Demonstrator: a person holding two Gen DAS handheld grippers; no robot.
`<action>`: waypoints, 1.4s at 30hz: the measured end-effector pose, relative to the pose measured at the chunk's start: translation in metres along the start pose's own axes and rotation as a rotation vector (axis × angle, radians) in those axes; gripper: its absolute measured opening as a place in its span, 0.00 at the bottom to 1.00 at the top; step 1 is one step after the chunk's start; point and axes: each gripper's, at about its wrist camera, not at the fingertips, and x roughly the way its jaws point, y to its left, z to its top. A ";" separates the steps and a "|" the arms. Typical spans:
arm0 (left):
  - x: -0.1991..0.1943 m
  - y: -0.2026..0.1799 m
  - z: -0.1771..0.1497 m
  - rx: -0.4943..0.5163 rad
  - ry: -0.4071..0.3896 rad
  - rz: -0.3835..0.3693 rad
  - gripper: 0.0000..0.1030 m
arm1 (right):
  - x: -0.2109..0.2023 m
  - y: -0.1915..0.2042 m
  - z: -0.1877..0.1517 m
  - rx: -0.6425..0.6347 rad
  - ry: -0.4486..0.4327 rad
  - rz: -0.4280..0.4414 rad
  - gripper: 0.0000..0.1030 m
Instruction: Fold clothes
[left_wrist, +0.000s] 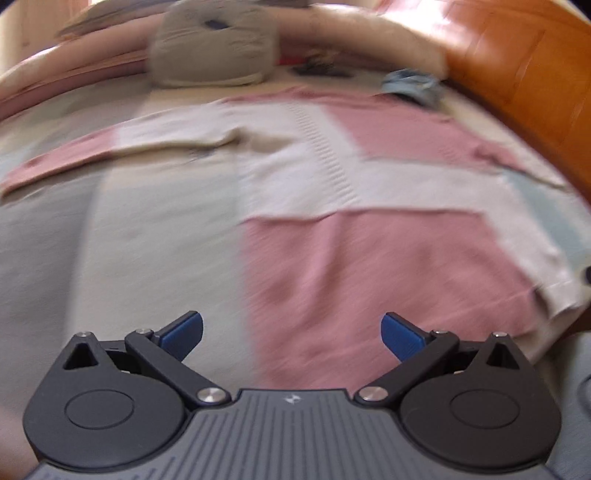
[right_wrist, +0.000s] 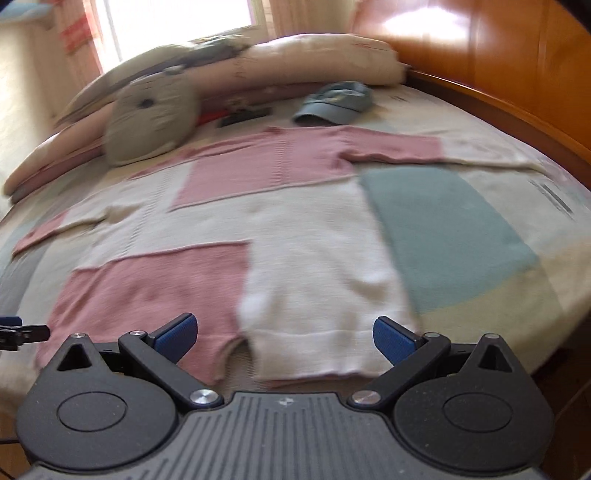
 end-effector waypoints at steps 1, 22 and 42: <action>0.006 -0.007 0.006 0.020 -0.008 -0.012 0.99 | 0.002 -0.004 0.001 0.009 0.000 -0.004 1.00; 0.053 -0.045 0.012 0.098 0.040 -0.013 0.99 | 0.088 -0.034 0.014 -0.045 0.013 -0.002 1.00; 0.059 -0.058 0.012 0.122 0.066 -0.021 0.99 | 0.069 -0.025 0.022 0.015 0.032 0.086 1.00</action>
